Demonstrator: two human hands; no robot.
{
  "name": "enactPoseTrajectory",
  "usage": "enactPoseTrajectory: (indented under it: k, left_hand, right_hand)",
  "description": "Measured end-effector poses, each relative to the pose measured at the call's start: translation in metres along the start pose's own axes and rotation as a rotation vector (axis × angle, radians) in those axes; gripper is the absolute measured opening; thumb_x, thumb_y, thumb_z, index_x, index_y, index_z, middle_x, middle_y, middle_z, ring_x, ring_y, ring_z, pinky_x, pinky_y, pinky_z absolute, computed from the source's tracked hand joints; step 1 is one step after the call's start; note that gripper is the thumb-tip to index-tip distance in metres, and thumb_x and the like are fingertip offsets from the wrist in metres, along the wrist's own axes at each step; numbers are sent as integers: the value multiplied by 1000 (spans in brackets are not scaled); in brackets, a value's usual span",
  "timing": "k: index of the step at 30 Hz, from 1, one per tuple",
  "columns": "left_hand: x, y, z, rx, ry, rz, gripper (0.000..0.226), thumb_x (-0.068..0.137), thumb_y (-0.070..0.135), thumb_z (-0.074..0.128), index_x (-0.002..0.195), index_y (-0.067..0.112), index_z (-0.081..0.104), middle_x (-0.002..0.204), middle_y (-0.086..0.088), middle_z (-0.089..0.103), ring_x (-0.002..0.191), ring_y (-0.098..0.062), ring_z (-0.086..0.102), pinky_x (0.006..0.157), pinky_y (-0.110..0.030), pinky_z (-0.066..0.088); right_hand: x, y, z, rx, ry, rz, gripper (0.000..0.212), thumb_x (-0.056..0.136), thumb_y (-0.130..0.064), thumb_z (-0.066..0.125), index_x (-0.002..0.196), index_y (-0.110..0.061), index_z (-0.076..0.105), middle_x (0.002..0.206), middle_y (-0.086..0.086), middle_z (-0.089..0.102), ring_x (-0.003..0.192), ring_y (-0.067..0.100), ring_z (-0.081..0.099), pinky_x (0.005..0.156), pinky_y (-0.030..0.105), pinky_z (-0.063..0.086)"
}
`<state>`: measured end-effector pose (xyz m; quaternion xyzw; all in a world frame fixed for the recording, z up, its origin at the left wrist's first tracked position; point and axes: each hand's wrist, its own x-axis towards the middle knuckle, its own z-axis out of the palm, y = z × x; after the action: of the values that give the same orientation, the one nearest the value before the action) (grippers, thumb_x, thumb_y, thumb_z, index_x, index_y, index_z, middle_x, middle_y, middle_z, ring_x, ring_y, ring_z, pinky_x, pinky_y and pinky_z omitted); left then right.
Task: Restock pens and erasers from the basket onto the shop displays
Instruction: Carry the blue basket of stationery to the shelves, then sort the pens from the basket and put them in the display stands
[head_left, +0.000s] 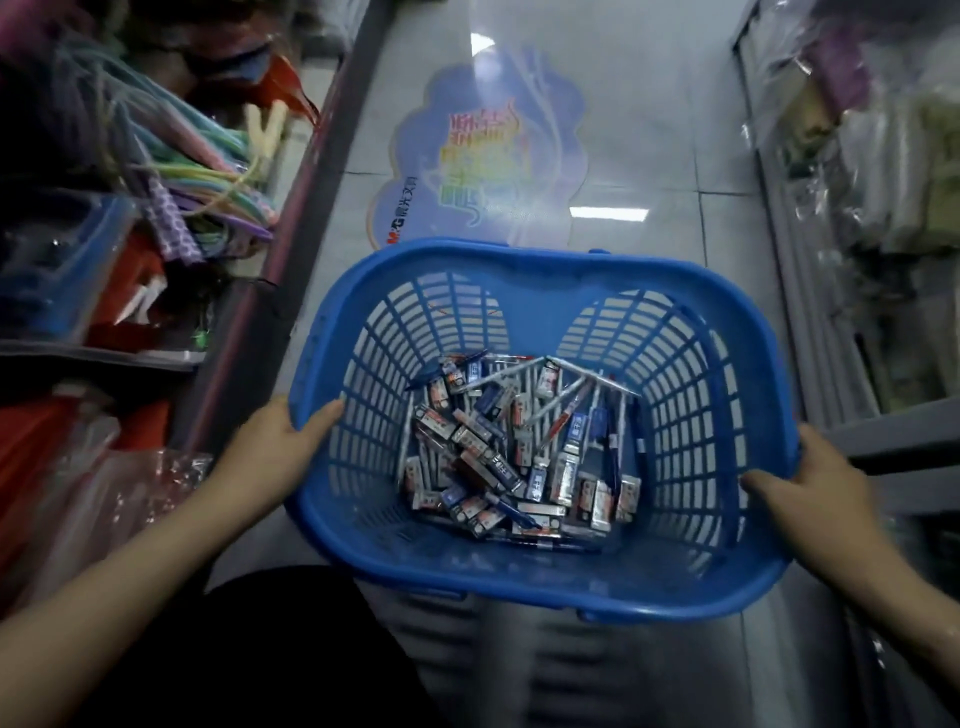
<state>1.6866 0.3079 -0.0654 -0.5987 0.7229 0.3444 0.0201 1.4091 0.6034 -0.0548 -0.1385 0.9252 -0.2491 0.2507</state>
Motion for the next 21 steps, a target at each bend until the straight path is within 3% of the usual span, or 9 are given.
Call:
enactPoseTrajectory:
  k: [2, 3, 5, 6, 8, 11, 13, 18, 21]
  left_hand:
    - [-6, 10, -16, 253, -122, 0, 70, 82, 66, 44, 116, 6, 44, 118, -19, 59, 92, -29, 58, 75, -36, 45]
    - [-7, 13, -24, 416, -84, 70, 82, 77, 72, 41, 126, 7, 36, 126, -19, 53, 102, -31, 57, 84, -39, 47]
    - [-3, 27, -31, 637, 124, 407, 89, 80, 70, 42, 143, 11, 20, 141, -16, 39, 123, -33, 46, 98, -45, 41]
    - [0, 39, -28, 654, 157, 579, 86, 83, 65, 45, 146, 15, 18, 144, -13, 36, 126, -32, 43, 99, -45, 40]
    - [10, 69, -8, 609, 0, 728, 69, 88, 57, 48, 144, 22, 26, 144, -5, 36, 126, -26, 43, 97, -42, 41]
    - [35, 100, 48, 728, -306, 728, 44, 96, 41, 48, 134, 19, 44, 136, -4, 45, 117, -24, 49, 89, -36, 43]
    - [51, 106, 80, 795, -422, 723, 39, 98, 29, 48, 133, 13, 48, 133, -9, 51, 113, -26, 52, 91, -39, 45]
    - [82, 111, 134, 948, -375, 765, 32, 94, 9, 47, 127, 10, 46, 121, -9, 52, 91, -26, 56, 73, -39, 49]
    - [90, 115, 158, 918, -372, 648, 28, 96, 17, 48, 122, 9, 48, 116, -8, 56, 92, -27, 58, 72, -37, 49]
  right_hand:
    - [-1, -6, -11, -378, 33, -116, 38, 76, -24, 65, 107, -14, 44, 93, 13, 60, 74, 31, 56, 62, 38, 48]
    - [3, -12, -14, -564, 124, -255, 53, 71, -24, 68, 115, -7, 42, 101, 20, 57, 83, 38, 56, 69, 45, 49]
    - [11, -33, -13, -721, 289, -587, 73, 65, -14, 71, 129, 3, 41, 113, 31, 51, 95, 46, 53, 78, 52, 46]
    - [16, -47, -6, -780, 286, -731, 71, 66, -12, 70, 130, 3, 42, 116, 30, 50, 95, 46, 53, 78, 51, 47]
    - [25, -79, 17, -962, 55, -829, 51, 80, -19, 60, 127, -9, 43, 118, 16, 51, 94, 36, 57, 75, 42, 49]
    - [53, -115, 61, -959, -314, -576, 31, 92, -22, 48, 122, -14, 49, 124, 10, 53, 109, 29, 54, 85, 36, 46]
    - [75, -126, 86, -964, -388, -452, 35, 93, -15, 47, 127, -7, 50, 131, 15, 53, 118, 30, 51, 91, 33, 44]
    - [113, -107, 124, -1020, -388, -339, 35, 93, -11, 50, 126, -1, 49, 129, 18, 54, 116, 30, 53, 87, 31, 46]
    - [124, -84, 136, -992, -422, -276, 32, 91, -11, 55, 123, -4, 55, 120, 13, 60, 109, 26, 58, 77, 29, 46]
